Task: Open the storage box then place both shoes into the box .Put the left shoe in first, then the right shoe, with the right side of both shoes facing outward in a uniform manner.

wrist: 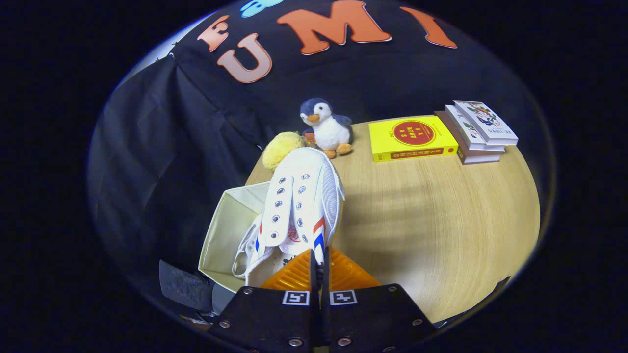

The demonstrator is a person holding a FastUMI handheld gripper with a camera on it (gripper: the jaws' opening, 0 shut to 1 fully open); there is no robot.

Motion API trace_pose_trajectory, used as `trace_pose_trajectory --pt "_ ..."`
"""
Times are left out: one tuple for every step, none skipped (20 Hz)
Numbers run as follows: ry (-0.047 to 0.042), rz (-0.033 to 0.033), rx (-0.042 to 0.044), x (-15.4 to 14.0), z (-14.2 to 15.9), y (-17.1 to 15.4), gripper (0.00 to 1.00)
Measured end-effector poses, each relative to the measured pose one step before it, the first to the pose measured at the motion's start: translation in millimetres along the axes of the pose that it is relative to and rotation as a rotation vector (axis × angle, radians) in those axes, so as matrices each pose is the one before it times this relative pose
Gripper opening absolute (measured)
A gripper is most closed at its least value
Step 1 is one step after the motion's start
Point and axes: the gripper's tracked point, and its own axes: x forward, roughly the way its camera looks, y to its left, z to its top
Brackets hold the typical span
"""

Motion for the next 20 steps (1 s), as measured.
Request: trace_pose_trajectory --pt "0.0105 0.01277 -0.01438 2.61 0.18 14.86 0.01" --pt "0.00987 0.01312 -0.01021 3.96 0.69 13.1 0.01" --pt "0.01109 0.01475 -0.01491 5.19 -0.47 13.39 0.01" --pt "0.0107 0.00966 -0.01373 4.51 -0.81 12.62 0.01" --pt "0.01146 0.00967 -0.01666 4.41 -2.4 12.22 0.01" --pt "0.0119 0.00678 -0.01348 5.26 -2.83 10.99 0.01" --pt "0.01388 0.00583 -0.01171 5.95 -3.79 9.7 0.01" --pt "0.01677 0.00305 -0.0088 6.01 -4.67 8.8 0.01" --pt "0.0144 0.0036 -0.00611 6.65 -4.41 7.89 0.01" --pt "0.01392 0.00109 -0.0024 7.2 -3.32 6.2 0.01" --pt "0.01225 0.00114 -0.00159 6.79 -2.68 4.41 0.01" --pt "0.01278 -0.0026 0.00141 7.17 -1.96 1.75 0.01" --pt "0.01073 -0.00632 0.00428 7.65 -2.02 2.58 0.01" --pt "0.00954 -0.01179 0.00567 5.87 -1.27 2.11 0.02" --pt "0.00457 -0.01861 -0.00173 2.57 -1.73 2.52 0.02" --pt "0.00722 -0.02447 -0.0024 4.05 -1.58 -0.03 0.03" --pt "0.00874 -0.02623 0.00189 5.46 -2.2 -1.54 0.03" --pt "0.01432 -0.02903 0.01026 4.26 -2.91 -2.01 0.03" --pt "0.01004 -0.02018 0.01246 3.26 -2.83 -1.14 0.03" --pt "0.01207 -0.01884 0.01473 3.59 -2.86 -0.93 0.03"
